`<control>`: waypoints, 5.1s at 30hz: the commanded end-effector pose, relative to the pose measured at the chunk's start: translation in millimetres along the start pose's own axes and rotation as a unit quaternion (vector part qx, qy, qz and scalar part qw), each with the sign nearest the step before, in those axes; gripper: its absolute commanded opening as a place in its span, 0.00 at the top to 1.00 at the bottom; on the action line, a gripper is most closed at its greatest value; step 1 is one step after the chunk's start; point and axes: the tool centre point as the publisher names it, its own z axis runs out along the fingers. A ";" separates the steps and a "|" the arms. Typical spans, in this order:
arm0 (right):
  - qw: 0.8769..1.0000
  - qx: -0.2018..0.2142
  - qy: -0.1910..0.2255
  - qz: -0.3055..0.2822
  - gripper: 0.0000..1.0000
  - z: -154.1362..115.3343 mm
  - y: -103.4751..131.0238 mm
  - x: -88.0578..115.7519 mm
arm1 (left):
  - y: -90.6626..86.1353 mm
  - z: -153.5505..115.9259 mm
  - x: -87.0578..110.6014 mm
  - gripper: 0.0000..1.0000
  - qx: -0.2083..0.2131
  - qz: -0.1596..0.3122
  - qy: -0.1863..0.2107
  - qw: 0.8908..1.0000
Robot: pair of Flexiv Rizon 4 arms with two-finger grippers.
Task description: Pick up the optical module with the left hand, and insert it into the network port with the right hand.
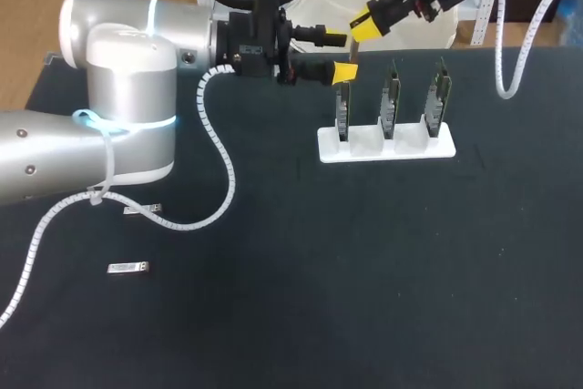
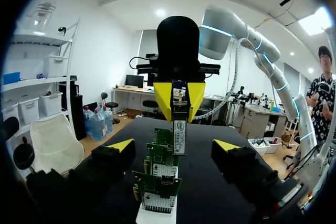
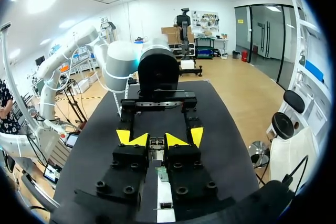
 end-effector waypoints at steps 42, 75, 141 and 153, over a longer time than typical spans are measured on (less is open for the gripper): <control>1.000 0.016 0.000 -0.012 1.00 -5.8 3.4 0.8 | 7.2 -20.7 68.0 0.00 -0.007 0.011 0.215 0.976; 1.000 0.006 0.012 -0.020 1.00 -4.6 10.1 -0.7 | -5.3 -15.3 77.0 0.00 0.017 0.018 0.236 0.971; 0.997 0.012 0.060 -0.041 1.00 27.3 -11.4 20.1 | -6.9 -17.6 77.8 0.00 0.018 0.018 0.238 0.971; 0.997 0.027 0.061 -0.040 1.00 26.9 2.4 22.3 | -6.9 -17.6 77.8 0.00 0.018 0.018 0.238 0.971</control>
